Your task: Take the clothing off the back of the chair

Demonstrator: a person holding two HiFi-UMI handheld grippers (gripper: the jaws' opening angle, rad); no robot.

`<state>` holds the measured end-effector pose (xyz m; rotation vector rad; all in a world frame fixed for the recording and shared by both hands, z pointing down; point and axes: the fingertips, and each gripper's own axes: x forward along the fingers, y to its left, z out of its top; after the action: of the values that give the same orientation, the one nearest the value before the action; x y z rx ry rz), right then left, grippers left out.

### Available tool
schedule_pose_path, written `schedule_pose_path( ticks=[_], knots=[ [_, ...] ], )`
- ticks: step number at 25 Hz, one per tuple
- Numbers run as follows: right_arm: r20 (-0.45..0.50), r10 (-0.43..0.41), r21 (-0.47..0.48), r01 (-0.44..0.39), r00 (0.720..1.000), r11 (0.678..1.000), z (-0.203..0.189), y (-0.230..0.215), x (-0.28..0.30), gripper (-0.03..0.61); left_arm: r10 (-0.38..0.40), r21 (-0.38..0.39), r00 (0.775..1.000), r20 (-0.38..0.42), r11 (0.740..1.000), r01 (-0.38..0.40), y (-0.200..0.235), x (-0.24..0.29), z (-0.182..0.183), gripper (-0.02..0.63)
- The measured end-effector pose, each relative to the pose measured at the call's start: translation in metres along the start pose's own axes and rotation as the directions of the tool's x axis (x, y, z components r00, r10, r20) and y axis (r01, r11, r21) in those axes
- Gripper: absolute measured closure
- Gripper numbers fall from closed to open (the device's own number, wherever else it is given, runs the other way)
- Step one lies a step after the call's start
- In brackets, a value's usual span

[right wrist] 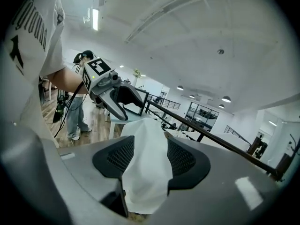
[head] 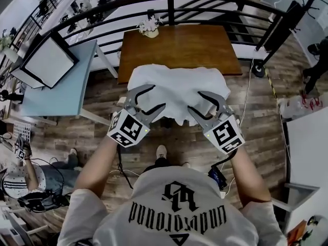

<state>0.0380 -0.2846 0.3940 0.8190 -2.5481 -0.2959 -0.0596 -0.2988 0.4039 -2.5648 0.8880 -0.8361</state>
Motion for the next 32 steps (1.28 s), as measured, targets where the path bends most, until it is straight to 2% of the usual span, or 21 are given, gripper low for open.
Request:
schedule_pose_path(
  ticks=[5, 13, 17, 24, 26, 29, 32],
  knots=[
    [-0.109, -0.008, -0.052, 0.003, 0.994, 0.999, -0.028, -0.008, 0.028, 0.333, -0.057, 0.082, 0.997, -0.044, 0.995, 0.06, 0.011, 0.029, -0.016, 0.255],
    [-0.24, -0.044, -0.198, -0.004, 0.97, 0.98, -0.046, -0.012, 0.061, 0.301, -0.124, 0.18, 0.989, -0.086, 0.974, 0.138, 0.018, 0.059, -0.034, 0.225],
    [-0.276, -0.069, -0.235, 0.003, 0.959, 0.972, -0.052, -0.014, 0.073, 0.301, -0.155, 0.199, 0.983, -0.099, 0.965, 0.172, 0.018, 0.067, -0.041, 0.224],
    [-0.304, -0.105, -0.249, 0.028, 0.947, 0.968, -0.06, -0.014, 0.081, 0.307, -0.181, 0.18, 0.979, -0.098, 0.964, 0.196, 0.017, 0.075, -0.051, 0.227],
    [-0.304, -0.114, -0.262, 0.032, 0.946, 0.965, -0.059, -0.014, 0.082, 0.335, -0.183, 0.183, 0.979, -0.086, 0.963, 0.196, 0.019, 0.075, -0.053, 0.245],
    [-0.289, -0.132, -0.277, 0.049, 0.948, 0.96, -0.054, -0.017, 0.079, 0.393, -0.163, 0.192, 0.985, -0.048, 0.967, 0.169, 0.026, 0.072, -0.052, 0.367],
    [-0.28, -0.146, -0.288, 0.062, 0.949, 0.956, -0.05, -0.021, 0.076, 0.441, -0.163, 0.187, 0.986, -0.036, 0.968, 0.167, 0.03, 0.072, -0.048, 0.387]
  ],
)
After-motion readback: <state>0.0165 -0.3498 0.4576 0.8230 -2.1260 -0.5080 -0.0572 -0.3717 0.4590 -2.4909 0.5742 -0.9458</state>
